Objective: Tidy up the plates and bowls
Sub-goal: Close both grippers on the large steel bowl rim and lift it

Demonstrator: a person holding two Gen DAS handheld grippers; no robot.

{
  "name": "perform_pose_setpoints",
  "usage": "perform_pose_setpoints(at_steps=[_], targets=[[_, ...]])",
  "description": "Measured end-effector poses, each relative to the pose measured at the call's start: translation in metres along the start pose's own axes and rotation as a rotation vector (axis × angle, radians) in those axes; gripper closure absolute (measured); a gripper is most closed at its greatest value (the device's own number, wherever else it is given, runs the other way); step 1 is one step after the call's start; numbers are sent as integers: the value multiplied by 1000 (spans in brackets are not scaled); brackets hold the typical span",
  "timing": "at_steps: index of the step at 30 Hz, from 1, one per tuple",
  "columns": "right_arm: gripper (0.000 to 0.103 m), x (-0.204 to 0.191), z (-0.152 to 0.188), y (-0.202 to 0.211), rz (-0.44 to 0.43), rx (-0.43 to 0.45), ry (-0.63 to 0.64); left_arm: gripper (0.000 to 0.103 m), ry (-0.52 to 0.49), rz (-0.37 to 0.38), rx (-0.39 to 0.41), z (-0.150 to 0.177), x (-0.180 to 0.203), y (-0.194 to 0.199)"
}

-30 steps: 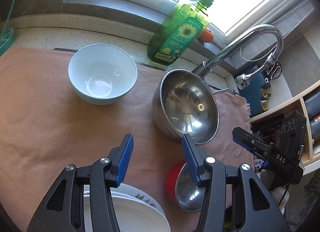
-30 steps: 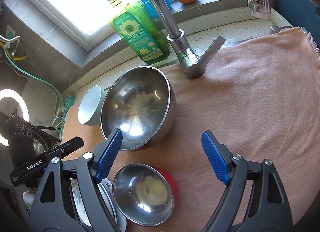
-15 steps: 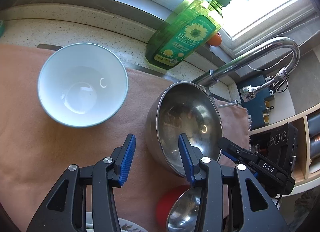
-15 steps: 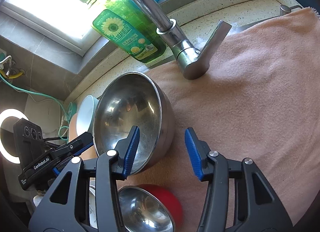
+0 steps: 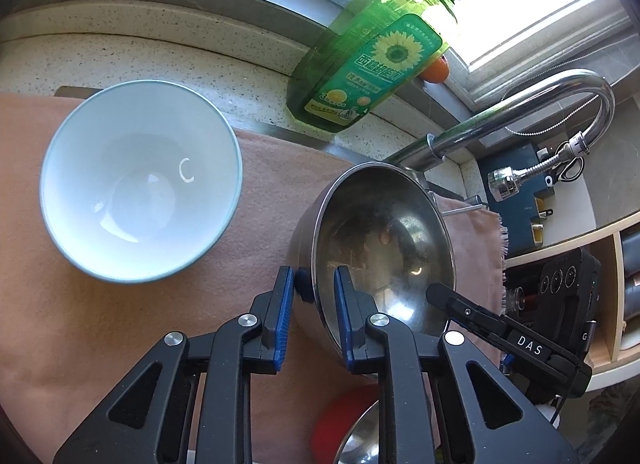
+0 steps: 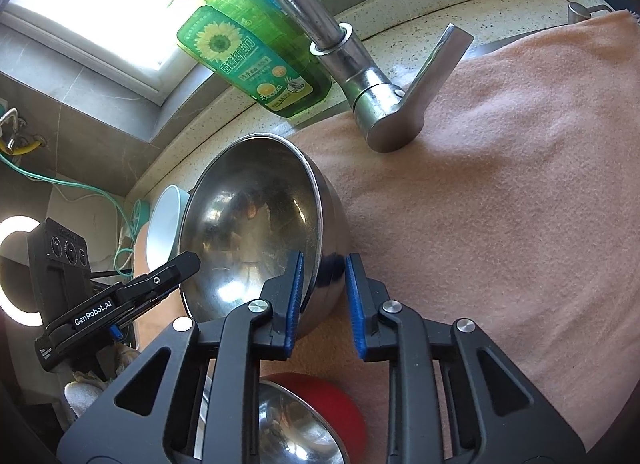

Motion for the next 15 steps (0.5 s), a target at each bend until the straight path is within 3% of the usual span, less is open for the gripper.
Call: perform_pose_setpoints(at_steps=[15], targets=[[82, -17, 9, 15, 5, 28, 25, 86, -41, -10, 23, 6, 6, 16]])
Point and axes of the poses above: each gripper's, at about its wrist camera, not at the fingertips, and y roughly against the way its jaws point, x to its right, z to its underside, the point moved 5 cm from there along -y, roughly the way its jaws point, and after that the axes turned 10 degrees about z, right-handed, at the moved point
